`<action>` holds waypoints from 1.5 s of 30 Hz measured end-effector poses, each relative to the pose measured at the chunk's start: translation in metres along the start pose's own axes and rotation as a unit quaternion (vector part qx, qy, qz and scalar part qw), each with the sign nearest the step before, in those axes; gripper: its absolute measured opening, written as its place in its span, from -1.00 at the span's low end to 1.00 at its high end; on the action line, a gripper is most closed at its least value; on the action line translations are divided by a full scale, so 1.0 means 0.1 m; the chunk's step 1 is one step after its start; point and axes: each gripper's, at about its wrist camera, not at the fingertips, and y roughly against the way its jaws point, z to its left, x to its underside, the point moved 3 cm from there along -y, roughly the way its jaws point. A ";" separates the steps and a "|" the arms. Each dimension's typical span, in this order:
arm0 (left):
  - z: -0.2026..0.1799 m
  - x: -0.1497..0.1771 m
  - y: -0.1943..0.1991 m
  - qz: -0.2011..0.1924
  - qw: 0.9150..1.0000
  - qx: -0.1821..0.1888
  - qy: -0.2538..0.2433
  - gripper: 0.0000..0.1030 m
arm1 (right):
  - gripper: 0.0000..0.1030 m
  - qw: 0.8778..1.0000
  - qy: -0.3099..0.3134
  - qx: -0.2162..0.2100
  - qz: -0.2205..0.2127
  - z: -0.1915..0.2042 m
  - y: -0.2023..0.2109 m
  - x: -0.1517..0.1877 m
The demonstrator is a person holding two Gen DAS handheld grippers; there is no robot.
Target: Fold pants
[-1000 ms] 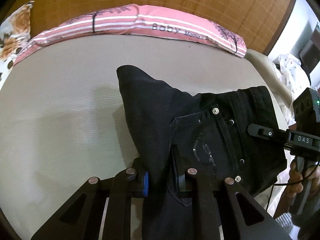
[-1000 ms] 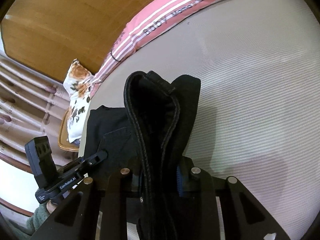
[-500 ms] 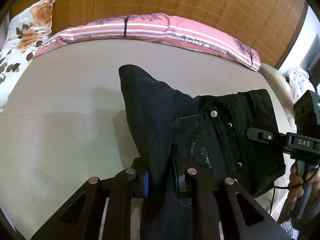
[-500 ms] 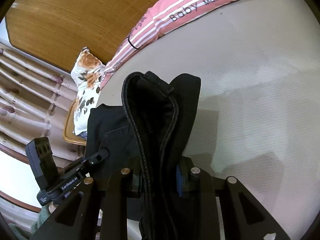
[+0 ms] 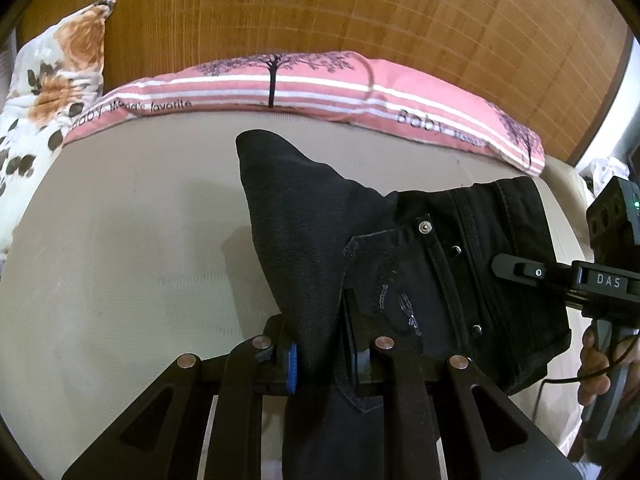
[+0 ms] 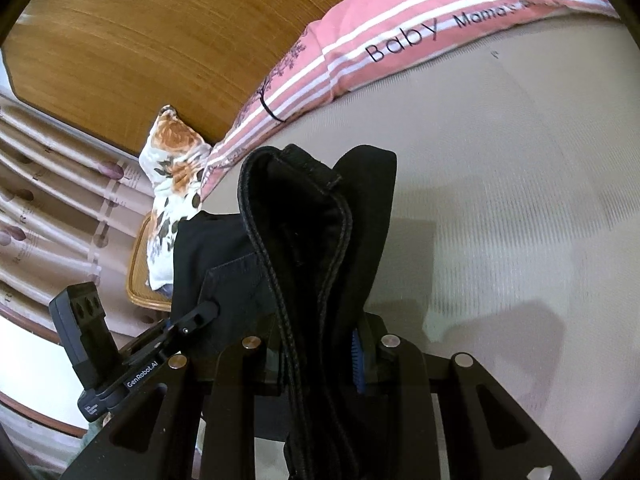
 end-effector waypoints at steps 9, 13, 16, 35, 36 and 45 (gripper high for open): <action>0.18 -0.33 -0.28 0.009 1.000 -0.003 0.010 -0.65 | -0.56 1.000 -0.002 -0.003 0.010 0.00 -0.26 -0.37; 0.24 -0.31 -0.43 0.020 1.000 -0.007 0.008 -0.65 | -0.57 1.000 -0.001 0.007 0.013 -0.05 -0.35 -0.39; 0.27 -0.22 -0.62 0.030 0.999 -0.026 0.001 -0.60 | -0.55 0.998 0.023 0.050 0.009 -0.13 -0.44 -0.37; 0.16 0.47 -0.38 0.009 0.993 -0.120 -0.019 -0.01 | -0.13 0.982 0.092 0.161 -0.038 -0.09 -0.08 0.12; 0.15 0.55 -0.35 0.009 0.993 -0.120 -0.016 0.00 | -0.13 0.981 0.094 0.166 -0.037 -0.09 -0.05 0.19; 0.09 0.74 -0.11 -0.008 0.990 -0.138 -0.012 0.00 | -0.03 0.977 0.076 0.193 -0.048 -0.23 0.04 0.45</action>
